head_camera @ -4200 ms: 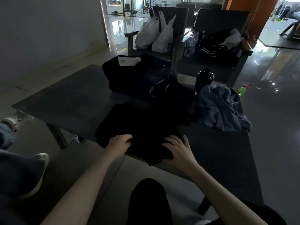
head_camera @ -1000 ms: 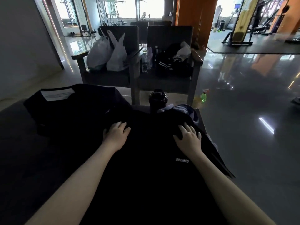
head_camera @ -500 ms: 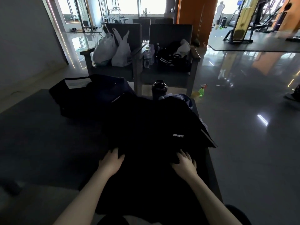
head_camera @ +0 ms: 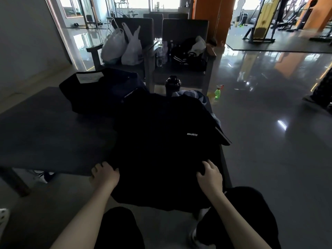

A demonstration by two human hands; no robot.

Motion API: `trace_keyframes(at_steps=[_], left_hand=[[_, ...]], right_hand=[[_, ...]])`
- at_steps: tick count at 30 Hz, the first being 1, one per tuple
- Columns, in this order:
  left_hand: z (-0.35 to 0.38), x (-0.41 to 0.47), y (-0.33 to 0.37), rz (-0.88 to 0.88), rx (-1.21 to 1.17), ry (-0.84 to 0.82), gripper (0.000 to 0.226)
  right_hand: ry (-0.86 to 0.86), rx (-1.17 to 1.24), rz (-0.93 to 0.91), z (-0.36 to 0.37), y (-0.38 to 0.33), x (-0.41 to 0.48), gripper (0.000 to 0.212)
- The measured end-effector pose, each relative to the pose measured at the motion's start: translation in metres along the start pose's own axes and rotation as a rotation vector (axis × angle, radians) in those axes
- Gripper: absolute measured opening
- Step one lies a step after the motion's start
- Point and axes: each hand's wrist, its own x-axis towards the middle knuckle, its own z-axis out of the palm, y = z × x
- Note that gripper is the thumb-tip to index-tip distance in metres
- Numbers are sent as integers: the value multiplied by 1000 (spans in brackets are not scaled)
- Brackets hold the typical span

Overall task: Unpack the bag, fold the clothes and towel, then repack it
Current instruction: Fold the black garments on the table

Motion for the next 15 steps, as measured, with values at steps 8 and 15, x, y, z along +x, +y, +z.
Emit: trace_keyframes(at_steps=[8,15], left_hand=[[0,4,-8,-75,25,63,54],[-1,14,-9,-11,-141,10,38]], right_hand=[[123,-195,240,-6,16,-26,51],[116,-248,201,-10,17,-21,24]])
